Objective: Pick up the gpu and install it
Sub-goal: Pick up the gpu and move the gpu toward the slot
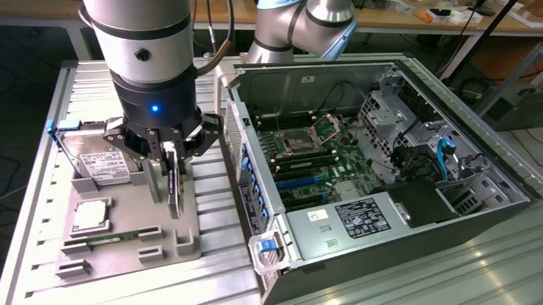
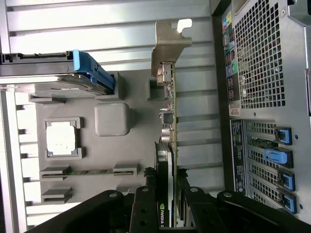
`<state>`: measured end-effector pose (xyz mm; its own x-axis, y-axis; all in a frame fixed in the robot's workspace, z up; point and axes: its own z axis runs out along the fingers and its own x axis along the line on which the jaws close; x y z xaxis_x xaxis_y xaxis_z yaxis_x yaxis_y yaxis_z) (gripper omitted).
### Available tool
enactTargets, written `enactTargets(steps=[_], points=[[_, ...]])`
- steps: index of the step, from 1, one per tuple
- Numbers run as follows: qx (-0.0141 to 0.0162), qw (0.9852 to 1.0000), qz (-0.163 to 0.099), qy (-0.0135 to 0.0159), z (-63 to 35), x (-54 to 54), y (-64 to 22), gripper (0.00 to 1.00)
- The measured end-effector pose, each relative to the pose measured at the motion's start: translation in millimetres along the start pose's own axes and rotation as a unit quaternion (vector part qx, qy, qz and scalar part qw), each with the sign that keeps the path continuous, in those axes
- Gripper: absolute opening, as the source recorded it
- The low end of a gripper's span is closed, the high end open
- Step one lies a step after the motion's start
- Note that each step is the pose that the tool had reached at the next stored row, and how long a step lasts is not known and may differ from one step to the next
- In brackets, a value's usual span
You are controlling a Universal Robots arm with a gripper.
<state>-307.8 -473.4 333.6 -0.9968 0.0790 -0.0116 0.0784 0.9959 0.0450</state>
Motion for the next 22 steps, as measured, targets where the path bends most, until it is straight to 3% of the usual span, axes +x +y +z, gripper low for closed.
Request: enactTargets(steps=[22], points=[[0.0000,1.0000,0.000,0.0000,-11.9,-0.1,0.5,0.27]])
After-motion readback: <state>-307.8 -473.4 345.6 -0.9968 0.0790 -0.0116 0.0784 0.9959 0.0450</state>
